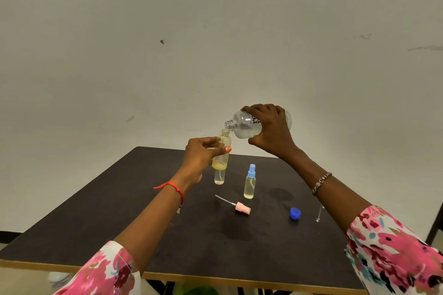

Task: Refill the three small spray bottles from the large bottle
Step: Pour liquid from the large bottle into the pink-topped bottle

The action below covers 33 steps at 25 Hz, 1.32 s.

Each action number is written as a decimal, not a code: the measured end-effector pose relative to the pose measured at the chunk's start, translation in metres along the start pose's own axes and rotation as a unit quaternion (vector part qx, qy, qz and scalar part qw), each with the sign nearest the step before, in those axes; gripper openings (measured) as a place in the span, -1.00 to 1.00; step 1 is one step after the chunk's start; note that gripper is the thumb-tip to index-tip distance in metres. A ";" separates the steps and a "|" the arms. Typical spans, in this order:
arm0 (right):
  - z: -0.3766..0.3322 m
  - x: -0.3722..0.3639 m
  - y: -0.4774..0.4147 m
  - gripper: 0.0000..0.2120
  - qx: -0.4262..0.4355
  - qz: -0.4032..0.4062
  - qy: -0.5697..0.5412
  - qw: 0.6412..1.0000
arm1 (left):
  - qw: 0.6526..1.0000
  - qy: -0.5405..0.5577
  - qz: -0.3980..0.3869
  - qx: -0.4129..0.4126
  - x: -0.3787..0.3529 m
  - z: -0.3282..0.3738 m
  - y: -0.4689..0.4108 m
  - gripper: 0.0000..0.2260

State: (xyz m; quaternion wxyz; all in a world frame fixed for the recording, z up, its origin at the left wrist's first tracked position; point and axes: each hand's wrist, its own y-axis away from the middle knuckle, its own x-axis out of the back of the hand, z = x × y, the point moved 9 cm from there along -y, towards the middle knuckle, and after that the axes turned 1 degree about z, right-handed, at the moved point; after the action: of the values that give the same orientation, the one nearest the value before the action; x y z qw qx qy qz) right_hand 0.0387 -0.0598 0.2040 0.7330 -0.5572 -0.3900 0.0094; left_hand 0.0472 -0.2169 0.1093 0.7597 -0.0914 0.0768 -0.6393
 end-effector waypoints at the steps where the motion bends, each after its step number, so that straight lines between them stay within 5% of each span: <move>1: 0.000 0.000 0.000 -0.37 0.000 -0.001 0.000 1.000 | 1.000 0.001 0.000 0.000 0.000 0.000 0.000 -0.55; 33: -0.002 0.005 0.001 -0.39 0.006 0.005 -0.001 1.000 | 1.000 0.013 -0.012 -0.002 -0.004 0.001 0.002 -0.56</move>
State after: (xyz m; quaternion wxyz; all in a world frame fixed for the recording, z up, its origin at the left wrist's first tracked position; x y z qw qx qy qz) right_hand 0.0439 -0.0583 0.2059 0.7359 -0.5546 -0.3880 0.0162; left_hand 0.0490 -0.2129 0.1093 0.7508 -0.0853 0.0864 -0.6493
